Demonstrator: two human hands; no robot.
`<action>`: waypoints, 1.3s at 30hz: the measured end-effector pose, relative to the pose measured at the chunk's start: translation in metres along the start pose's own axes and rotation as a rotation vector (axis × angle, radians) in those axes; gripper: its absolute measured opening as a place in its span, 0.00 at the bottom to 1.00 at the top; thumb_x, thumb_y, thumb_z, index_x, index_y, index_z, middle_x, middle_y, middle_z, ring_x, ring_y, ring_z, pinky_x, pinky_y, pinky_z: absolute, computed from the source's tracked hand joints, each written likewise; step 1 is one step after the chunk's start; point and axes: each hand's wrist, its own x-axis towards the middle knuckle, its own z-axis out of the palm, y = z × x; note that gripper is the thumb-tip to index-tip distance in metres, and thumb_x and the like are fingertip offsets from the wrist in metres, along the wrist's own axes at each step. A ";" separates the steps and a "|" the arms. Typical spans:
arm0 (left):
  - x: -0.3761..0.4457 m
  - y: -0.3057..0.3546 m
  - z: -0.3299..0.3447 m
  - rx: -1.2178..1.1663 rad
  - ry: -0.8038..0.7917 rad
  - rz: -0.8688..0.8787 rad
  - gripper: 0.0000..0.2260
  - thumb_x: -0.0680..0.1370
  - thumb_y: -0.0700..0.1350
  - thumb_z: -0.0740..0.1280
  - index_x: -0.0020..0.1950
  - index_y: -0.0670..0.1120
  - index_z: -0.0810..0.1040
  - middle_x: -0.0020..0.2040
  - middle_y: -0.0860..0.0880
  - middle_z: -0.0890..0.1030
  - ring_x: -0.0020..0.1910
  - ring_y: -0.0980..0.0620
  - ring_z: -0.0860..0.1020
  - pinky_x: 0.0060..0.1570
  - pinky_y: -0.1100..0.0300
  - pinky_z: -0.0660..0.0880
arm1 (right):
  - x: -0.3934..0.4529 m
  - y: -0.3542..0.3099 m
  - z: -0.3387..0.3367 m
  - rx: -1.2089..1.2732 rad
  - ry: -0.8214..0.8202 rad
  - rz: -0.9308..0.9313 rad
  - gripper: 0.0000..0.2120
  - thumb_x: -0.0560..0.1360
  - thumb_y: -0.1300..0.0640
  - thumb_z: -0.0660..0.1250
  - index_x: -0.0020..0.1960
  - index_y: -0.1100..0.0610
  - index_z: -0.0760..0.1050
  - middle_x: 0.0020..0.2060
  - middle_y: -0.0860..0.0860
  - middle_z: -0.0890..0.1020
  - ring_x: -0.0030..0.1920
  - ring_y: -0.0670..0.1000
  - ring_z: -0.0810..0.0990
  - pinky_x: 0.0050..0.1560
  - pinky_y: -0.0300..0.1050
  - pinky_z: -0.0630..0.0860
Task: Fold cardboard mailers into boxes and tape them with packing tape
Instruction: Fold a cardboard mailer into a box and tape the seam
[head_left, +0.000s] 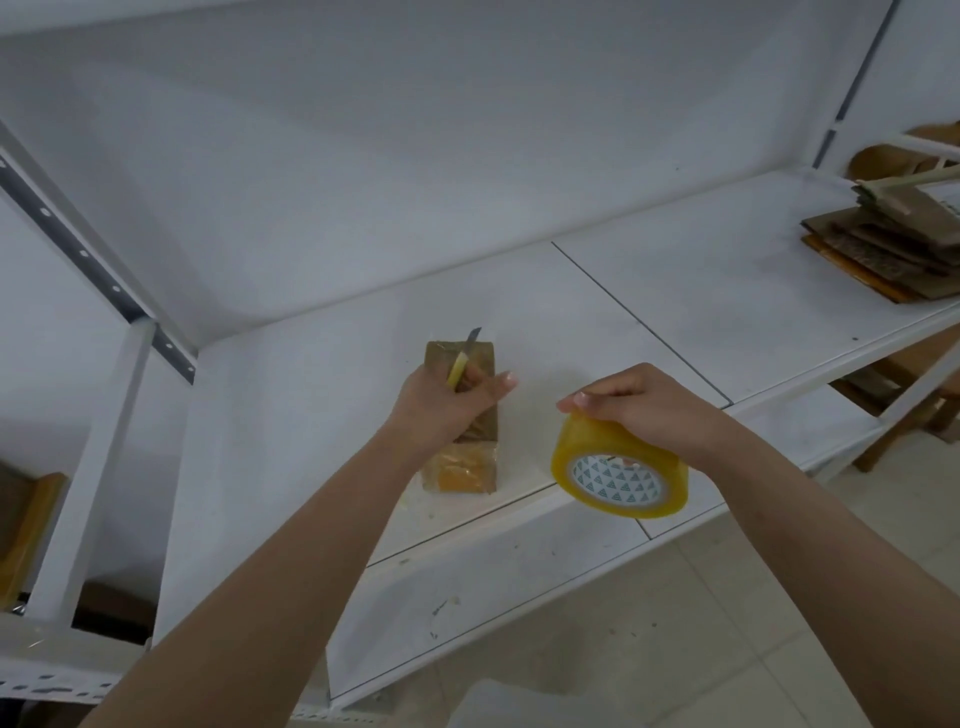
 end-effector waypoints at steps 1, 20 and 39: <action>-0.005 0.004 0.005 -0.034 -0.005 0.026 0.25 0.61 0.72 0.70 0.42 0.52 0.82 0.39 0.56 0.82 0.42 0.58 0.81 0.40 0.63 0.76 | 0.000 -0.002 0.001 0.007 -0.001 -0.019 0.07 0.77 0.49 0.68 0.47 0.42 0.85 0.47 0.42 0.84 0.47 0.46 0.81 0.43 0.39 0.76; -0.035 0.040 0.042 -0.718 -0.125 -0.400 0.08 0.76 0.40 0.70 0.38 0.43 0.75 0.26 0.51 0.72 0.19 0.59 0.61 0.18 0.68 0.58 | 0.027 0.002 0.035 -0.336 0.538 -0.312 0.13 0.78 0.39 0.61 0.48 0.42 0.82 0.32 0.46 0.81 0.36 0.47 0.79 0.36 0.41 0.70; -0.039 -0.126 -0.063 0.545 0.262 -0.171 0.19 0.80 0.54 0.64 0.68 0.47 0.74 0.66 0.44 0.72 0.66 0.45 0.70 0.66 0.52 0.67 | 0.047 0.031 0.075 -0.579 0.584 -0.528 0.15 0.76 0.51 0.68 0.58 0.59 0.81 0.53 0.58 0.80 0.52 0.63 0.75 0.52 0.52 0.72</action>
